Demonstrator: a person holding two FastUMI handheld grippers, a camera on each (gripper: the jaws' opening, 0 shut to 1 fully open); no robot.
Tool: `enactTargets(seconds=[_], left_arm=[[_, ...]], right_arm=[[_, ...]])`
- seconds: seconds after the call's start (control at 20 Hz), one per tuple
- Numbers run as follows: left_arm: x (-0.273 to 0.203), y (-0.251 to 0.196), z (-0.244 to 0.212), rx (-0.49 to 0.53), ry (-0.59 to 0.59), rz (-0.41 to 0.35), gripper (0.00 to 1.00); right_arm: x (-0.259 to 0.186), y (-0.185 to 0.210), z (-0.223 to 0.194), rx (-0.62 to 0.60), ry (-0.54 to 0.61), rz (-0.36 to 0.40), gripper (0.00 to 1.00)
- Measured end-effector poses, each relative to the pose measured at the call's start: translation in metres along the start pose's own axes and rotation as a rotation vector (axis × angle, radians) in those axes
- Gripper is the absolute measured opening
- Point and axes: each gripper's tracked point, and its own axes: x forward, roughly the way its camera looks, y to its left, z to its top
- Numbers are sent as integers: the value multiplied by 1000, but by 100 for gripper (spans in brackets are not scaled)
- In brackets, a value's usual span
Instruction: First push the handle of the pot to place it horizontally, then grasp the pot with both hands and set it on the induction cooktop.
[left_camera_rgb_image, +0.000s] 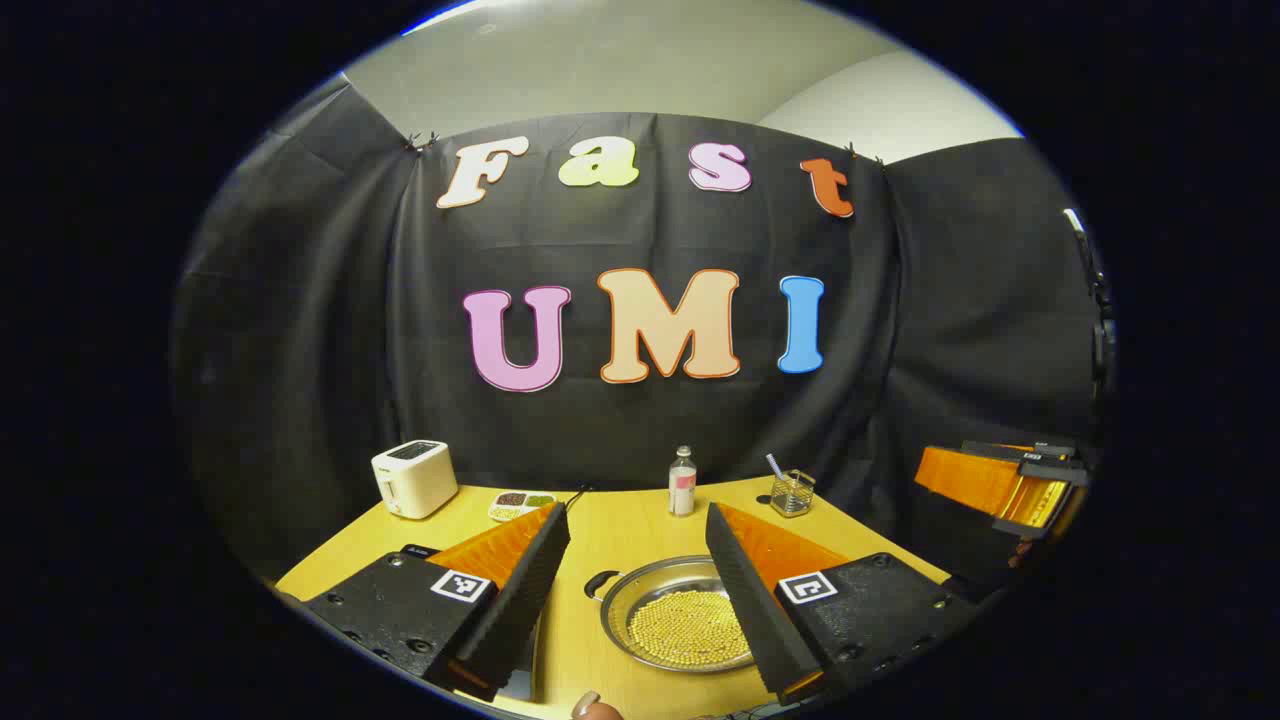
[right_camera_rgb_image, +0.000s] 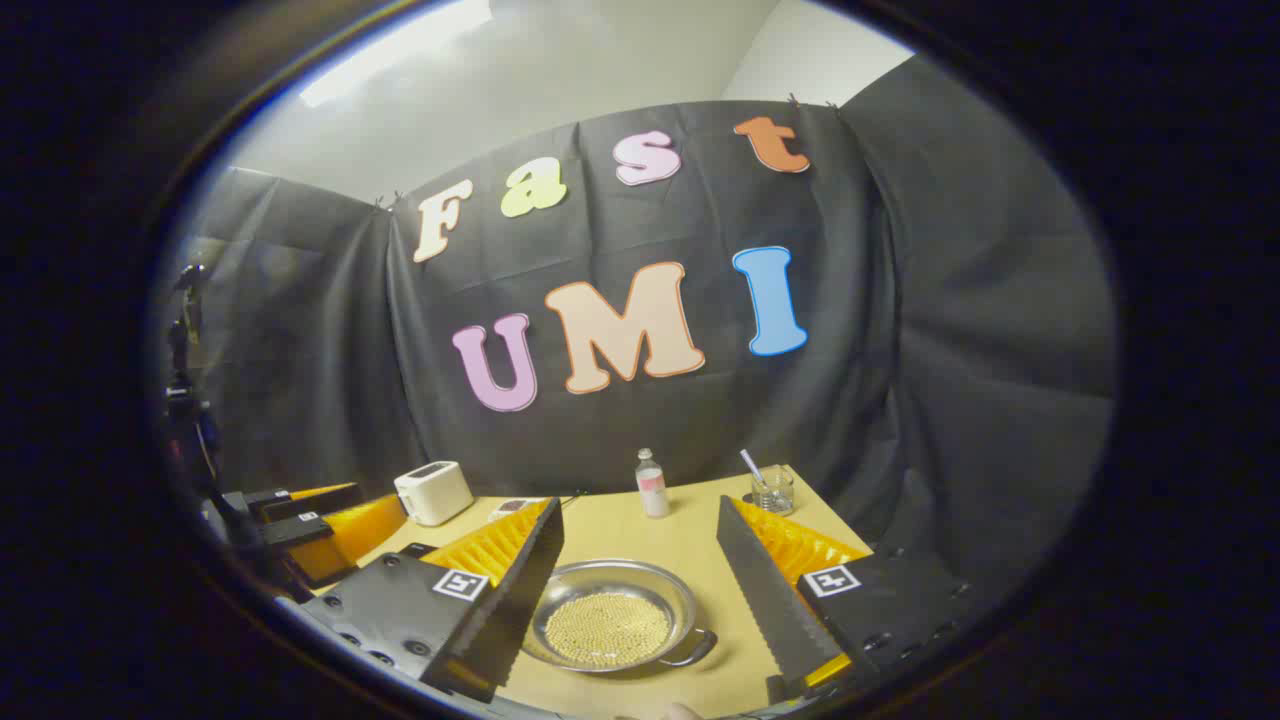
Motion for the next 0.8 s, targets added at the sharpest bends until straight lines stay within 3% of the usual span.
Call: enactTargets(seconds=[0.05,0.1,0.15,0.2,0.25,0.35,0.4,0.45,0.5,0.65,0.7,0.8], left_arm=[[-1,1,2,-3,-3,4,89],[0,-1,2,-8,-4,-1,89],[0,-4,3,-9,-4,-4,85],[0,-3,3,-5,-6,-3,85],[-1,-2,4,2,-5,-1,90],[-1,-3,5,10,-6,-2,89],[-1,-4,4,9,-7,-5,90],[0,-4,3,7,-6,-8,85],[1,-4,3,6,0,-10,89],[2,-3,1,4,7,-8,89],[1,-3,1,3,9,-7,94],[2,-2,0,3,12,-6,90]], right_arm=[[1,2,-1,-11,1,5,94],[1,3,-1,-27,2,7,93],[1,6,-1,-45,0,12,98],[1,7,-2,-57,3,13,94],[1,10,-4,-66,4,21,94],[0,13,-4,-81,0,30,94],[-1,13,-2,-87,-4,30,98],[-1,13,-2,-91,-5,27,98],[-1,13,-2,-93,-4,23,94],[0,9,-4,-93,3,11,94],[-1,7,-5,-95,6,6,94],[0,5,-5,-95,11,1,94]])
